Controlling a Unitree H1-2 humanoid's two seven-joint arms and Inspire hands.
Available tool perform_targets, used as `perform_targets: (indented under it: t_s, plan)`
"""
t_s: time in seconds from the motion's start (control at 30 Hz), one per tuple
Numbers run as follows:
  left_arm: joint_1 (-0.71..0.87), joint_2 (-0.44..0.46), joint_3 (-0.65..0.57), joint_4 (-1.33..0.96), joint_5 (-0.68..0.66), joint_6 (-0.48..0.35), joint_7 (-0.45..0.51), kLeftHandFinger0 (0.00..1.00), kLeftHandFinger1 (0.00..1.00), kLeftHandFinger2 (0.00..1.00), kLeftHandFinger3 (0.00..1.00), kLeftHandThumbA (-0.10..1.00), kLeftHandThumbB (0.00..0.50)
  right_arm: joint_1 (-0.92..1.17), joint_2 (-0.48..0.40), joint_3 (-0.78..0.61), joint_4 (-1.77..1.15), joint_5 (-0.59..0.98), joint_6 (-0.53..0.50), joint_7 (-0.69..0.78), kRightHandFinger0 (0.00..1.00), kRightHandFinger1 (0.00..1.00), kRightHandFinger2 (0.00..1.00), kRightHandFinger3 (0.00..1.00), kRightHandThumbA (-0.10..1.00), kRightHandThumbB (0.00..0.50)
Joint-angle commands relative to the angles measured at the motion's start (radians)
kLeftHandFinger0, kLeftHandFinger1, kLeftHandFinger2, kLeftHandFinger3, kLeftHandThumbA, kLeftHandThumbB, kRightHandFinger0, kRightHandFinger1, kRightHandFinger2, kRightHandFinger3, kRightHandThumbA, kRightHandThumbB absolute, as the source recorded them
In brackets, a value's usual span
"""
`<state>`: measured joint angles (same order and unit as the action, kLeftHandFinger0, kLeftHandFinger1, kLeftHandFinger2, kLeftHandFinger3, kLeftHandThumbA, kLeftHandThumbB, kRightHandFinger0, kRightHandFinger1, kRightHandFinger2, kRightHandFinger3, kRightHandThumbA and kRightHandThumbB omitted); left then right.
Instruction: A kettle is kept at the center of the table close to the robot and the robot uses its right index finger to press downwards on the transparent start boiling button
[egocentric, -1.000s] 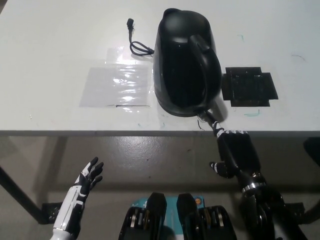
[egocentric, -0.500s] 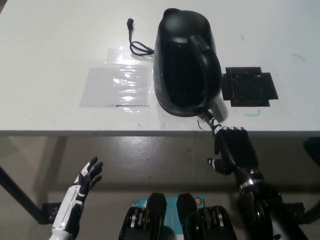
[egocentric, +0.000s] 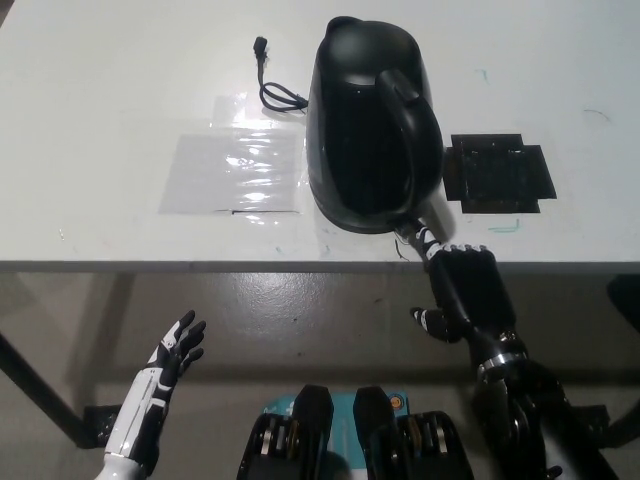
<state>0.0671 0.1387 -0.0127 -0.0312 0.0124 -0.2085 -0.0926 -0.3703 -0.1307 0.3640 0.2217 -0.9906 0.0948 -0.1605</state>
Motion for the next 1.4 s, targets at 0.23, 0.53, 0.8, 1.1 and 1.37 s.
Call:
perform_targets:
  t_s: [0.23,0.53,0.8,1.1,1.37]
  plan:
    - [-0.016,0.012,-0.003,-0.013,0.002,-0.030,-0.010,1.00,1.00,1.00,1.00,0.99,0.342,-0.046,0.010,0.015,0.023,0.010,-0.001,-0.015,0.00,0.00,0.11,1.00,1.00,0.193]
    - [-0.018,0.013,-0.001,-0.015,0.003,-0.036,-0.009,1.00,1.00,1.00,1.00,0.98,0.326,-0.064,0.011,0.015,0.085,0.018,-0.007,-0.025,0.00,0.00,0.19,1.00,1.00,0.194]
    - [-0.026,0.016,-0.001,-0.022,0.000,-0.022,-0.012,1.00,1.00,1.00,1.00,0.99,0.321,-0.084,0.007,0.009,0.118,0.024,-0.006,-0.029,0.00,0.00,0.21,1.00,1.00,0.185]
    - [-0.025,0.015,0.000,-0.023,0.004,-0.021,-0.008,1.00,1.00,1.00,1.00,0.99,0.334,-0.092,0.006,0.005,0.120,0.028,-0.001,-0.025,0.00,0.00,0.13,1.00,1.00,0.200]
    - [-0.031,0.018,0.000,-0.023,0.006,-0.021,-0.010,1.00,1.00,1.00,1.00,1.00,0.333,-0.095,0.011,0.006,0.128,0.032,0.000,-0.027,0.00,0.00,0.14,1.00,1.00,0.192]
